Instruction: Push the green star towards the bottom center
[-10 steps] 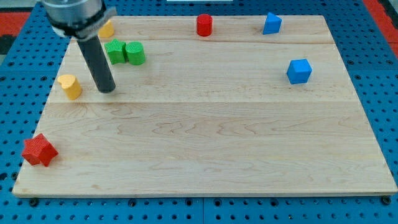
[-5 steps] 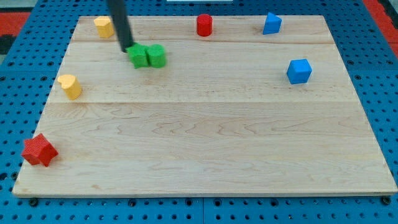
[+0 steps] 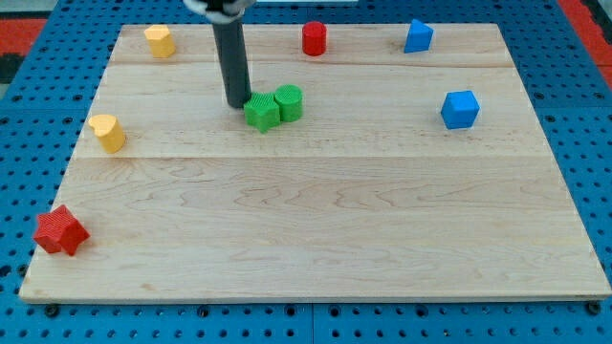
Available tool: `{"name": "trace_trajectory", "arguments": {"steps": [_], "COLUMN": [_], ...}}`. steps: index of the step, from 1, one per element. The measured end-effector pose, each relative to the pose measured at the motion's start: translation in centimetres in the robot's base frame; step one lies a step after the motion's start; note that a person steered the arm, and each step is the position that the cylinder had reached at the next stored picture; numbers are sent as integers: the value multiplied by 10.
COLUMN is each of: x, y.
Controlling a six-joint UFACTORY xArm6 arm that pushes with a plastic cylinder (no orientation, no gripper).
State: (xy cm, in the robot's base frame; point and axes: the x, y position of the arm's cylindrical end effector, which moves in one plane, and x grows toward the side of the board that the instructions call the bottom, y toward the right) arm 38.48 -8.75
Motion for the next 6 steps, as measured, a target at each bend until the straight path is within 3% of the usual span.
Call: {"name": "trace_trajectory", "arguments": {"steps": [1,2,3,4,5,6], "x": [15,-22,-38,38,93,76], "y": [2,-15,17,61,68,68]}}
